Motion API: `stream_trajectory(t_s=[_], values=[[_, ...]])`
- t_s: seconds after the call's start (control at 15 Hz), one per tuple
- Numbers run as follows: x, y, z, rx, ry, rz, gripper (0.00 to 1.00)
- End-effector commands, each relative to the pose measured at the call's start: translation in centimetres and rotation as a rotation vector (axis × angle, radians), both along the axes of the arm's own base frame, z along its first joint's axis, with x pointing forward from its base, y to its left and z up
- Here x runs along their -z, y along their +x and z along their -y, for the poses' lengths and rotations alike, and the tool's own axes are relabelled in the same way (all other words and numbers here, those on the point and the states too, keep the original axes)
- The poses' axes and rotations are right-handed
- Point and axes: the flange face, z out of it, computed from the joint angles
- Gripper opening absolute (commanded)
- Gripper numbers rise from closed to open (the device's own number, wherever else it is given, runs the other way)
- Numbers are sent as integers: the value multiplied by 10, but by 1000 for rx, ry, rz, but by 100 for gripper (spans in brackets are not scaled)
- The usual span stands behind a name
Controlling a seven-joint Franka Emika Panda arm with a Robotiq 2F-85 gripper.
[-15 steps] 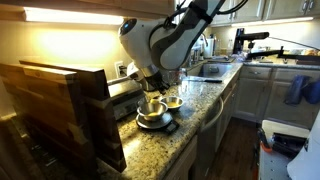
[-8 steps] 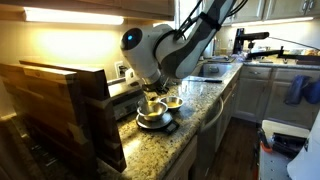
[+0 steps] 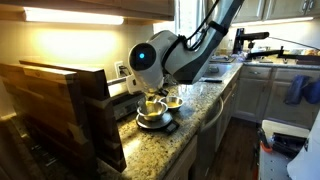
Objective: Spoon out some of the contents in the bowl on the right into the bowl on top of the scale
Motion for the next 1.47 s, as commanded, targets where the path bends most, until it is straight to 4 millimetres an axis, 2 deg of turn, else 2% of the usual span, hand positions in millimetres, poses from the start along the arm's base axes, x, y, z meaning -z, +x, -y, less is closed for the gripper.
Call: stream_trajectory(t_s=[0.0,0.67,1.4], values=[[-8,-25,-3,-39,-1,94,3],[-6,-57,8,-126,1,374,3],[6,-72,29,-119,51,672,3]])
